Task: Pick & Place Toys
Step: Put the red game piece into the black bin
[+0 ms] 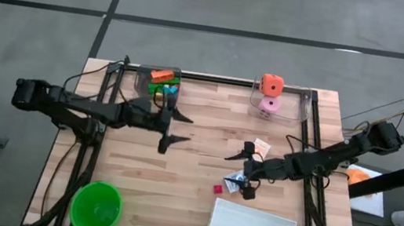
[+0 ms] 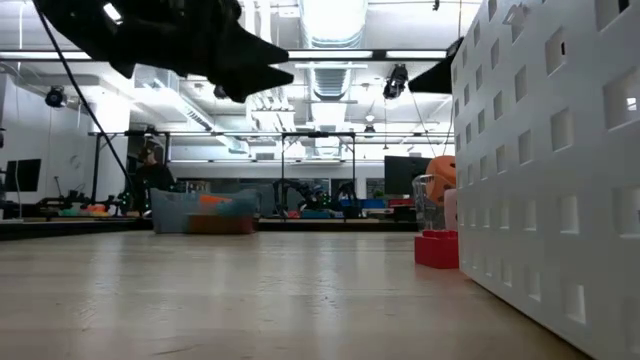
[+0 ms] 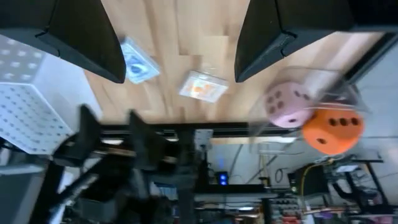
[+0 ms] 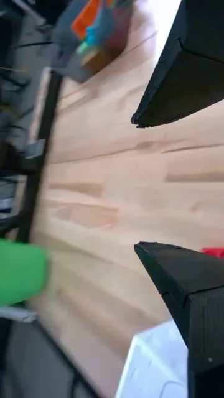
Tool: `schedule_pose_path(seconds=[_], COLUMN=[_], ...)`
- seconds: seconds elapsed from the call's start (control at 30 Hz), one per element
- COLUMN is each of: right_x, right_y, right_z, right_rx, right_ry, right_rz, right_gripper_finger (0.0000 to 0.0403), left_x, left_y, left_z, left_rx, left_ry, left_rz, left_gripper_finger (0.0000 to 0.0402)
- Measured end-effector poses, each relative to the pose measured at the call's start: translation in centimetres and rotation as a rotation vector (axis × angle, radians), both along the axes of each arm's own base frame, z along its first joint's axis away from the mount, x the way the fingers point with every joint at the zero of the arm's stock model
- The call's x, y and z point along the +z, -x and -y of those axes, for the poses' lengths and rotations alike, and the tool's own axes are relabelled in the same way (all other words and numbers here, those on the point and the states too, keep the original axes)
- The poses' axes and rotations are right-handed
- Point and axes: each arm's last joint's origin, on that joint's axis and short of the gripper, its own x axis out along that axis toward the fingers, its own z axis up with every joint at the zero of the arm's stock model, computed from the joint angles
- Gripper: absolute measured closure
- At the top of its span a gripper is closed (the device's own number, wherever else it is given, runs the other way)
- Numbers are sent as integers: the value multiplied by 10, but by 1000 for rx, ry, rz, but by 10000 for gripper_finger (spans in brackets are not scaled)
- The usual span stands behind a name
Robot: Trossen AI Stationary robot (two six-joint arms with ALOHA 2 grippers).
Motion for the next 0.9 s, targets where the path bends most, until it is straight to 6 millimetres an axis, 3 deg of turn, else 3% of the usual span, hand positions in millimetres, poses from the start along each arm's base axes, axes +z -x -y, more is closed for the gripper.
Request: schedule_pose_path(seconds=[0.17, 0.47, 0.7, 0.9], right_x=[18, 44, 50, 53], right_y=[-10, -16, -15, -13], right_z=[2, 0, 1, 0], right_rx=[-22, 10, 12, 17], right_ry=[34, 67, 71, 66], right_rz=[-49, 172, 218, 230], right_gripper_finger=[90, 90, 90, 90], left_x=[-8, -39, -69, -83], left_y=[-6, -41, -71, -90], left_z=[12, 19, 51, 79], left_rx=[2, -15, -126, -218], left_ry=[-4, 50, -7, -66], left_rz=[-36, -221, -364, -414], left_gripper_finger=[100, 100, 100, 100])
